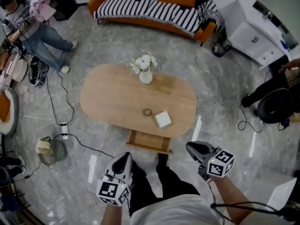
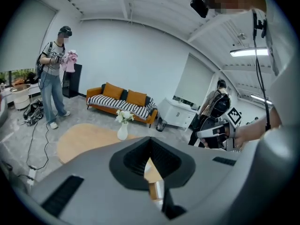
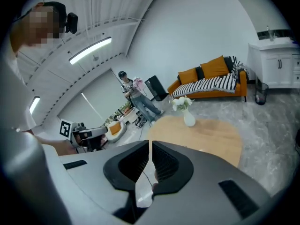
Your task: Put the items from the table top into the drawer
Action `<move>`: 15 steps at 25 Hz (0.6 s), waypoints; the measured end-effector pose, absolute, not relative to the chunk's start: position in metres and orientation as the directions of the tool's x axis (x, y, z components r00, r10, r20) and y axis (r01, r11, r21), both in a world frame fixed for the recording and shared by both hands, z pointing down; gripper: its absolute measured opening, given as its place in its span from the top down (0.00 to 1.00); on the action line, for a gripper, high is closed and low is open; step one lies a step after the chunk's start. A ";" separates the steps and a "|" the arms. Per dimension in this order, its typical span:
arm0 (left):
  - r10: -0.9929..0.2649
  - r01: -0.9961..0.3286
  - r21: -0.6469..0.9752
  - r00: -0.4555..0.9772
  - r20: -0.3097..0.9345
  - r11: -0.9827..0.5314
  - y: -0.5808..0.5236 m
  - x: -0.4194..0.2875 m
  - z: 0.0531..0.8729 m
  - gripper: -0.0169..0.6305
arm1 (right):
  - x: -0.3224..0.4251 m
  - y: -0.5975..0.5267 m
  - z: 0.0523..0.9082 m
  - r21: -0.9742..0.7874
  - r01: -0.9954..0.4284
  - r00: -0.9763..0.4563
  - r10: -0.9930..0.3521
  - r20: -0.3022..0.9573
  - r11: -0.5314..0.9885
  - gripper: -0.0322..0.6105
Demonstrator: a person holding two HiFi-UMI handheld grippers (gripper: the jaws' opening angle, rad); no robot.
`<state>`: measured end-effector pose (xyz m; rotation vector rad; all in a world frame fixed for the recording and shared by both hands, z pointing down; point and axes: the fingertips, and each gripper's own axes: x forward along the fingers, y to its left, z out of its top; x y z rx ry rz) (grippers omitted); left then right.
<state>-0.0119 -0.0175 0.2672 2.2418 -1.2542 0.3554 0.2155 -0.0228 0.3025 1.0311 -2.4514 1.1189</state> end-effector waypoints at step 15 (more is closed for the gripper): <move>-0.658 -0.838 0.365 0.544 0.520 -0.405 -0.039 0.003 0.365 0.97 | 0.205 -0.051 0.427 -0.636 -0.690 -0.719 -0.424 0.551 0.344 0.89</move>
